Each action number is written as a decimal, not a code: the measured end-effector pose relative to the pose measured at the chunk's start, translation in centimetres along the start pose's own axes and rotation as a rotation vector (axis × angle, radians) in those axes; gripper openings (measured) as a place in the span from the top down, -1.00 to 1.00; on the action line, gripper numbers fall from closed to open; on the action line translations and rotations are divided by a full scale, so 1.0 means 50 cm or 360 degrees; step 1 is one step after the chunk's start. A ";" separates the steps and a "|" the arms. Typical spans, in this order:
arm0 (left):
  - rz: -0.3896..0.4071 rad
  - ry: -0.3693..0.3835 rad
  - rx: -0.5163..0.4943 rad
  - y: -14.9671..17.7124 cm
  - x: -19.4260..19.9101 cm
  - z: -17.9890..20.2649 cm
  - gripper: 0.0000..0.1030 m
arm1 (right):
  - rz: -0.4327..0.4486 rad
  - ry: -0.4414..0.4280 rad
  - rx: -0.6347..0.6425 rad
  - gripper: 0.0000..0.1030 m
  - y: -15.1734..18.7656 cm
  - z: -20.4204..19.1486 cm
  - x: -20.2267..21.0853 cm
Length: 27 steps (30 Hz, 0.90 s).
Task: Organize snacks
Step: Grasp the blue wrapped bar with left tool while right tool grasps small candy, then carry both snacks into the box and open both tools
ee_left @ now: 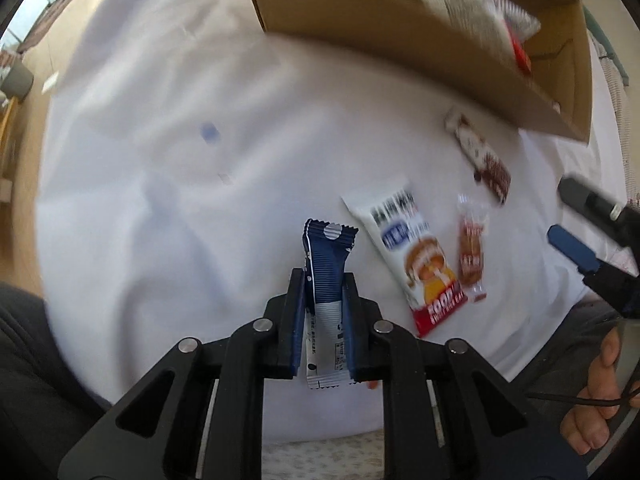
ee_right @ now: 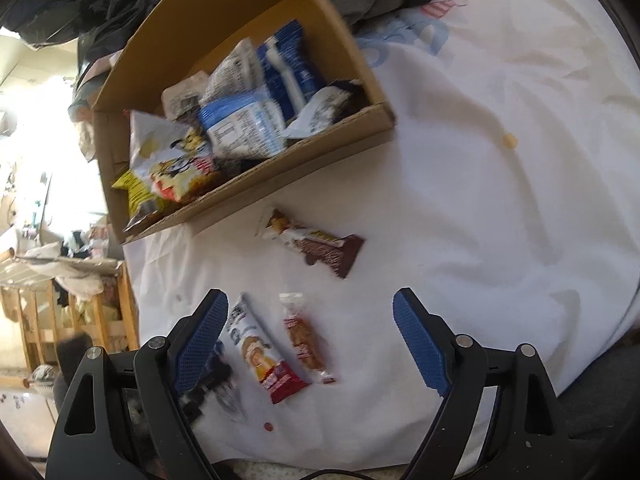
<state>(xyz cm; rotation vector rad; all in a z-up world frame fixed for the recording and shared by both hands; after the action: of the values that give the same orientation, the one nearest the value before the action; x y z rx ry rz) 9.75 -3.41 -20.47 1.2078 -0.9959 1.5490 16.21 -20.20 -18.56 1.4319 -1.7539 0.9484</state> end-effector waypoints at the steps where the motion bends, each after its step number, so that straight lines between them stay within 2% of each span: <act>1: 0.0017 -0.0006 -0.0007 -0.011 0.012 -0.006 0.74 | -0.0005 0.0006 0.0025 -0.12 0.000 -0.004 -0.001; 4: 0.0072 -0.0027 -0.0046 -0.044 0.048 -0.026 0.74 | -0.0059 -0.0008 0.0057 0.02 0.011 -0.013 -0.015; 6: 0.0102 -0.0048 -0.0094 -0.065 0.062 -0.034 0.74 | -0.0117 0.0014 0.0078 0.04 0.023 -0.015 -0.033; 9: 0.0141 -0.0065 -0.0119 -0.083 0.065 -0.043 0.74 | -0.0219 0.0076 0.0127 0.04 0.048 -0.017 -0.066; 11: 0.0177 -0.0060 -0.0087 -0.066 0.055 -0.058 0.74 | -0.0267 0.0128 0.0172 0.04 0.061 -0.021 -0.087; 14: 0.0183 -0.0017 -0.0038 -0.074 0.049 -0.062 0.74 | -0.0302 0.0242 0.0288 0.06 0.075 -0.028 -0.113; 16: 0.0202 0.0002 -0.0025 -0.075 0.046 -0.067 0.74 | -0.0300 0.0328 0.0373 0.37 0.077 -0.030 -0.125; 17: 0.0226 -0.0004 -0.0034 -0.078 0.052 -0.069 0.74 | -0.0305 0.0344 0.0393 0.61 0.078 -0.031 -0.129; 22: 0.0292 0.0011 -0.0034 -0.096 0.077 -0.067 0.74 | -0.0228 0.0314 0.0394 0.63 0.064 -0.041 -0.113; 27: 0.0270 0.0041 0.0013 -0.095 0.072 -0.075 0.74 | -0.0114 0.0146 0.0375 0.62 0.040 -0.059 -0.071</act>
<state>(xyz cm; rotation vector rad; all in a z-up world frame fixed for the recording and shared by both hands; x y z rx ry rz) 12.99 2.06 -17.36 1.1297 -1.0995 1.6971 14.99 -15.61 -20.34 1.5598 -1.5540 1.1944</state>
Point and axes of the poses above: each gripper's, at about its wrist camera, not at the fingertips, and x roughly against the way its jaws point, z to its right, y to its underside, the point moved 9 cm from there along -x, roughly the way its jaws point, and after that the axes turned 1 degree about y, right-handed, at the moved point
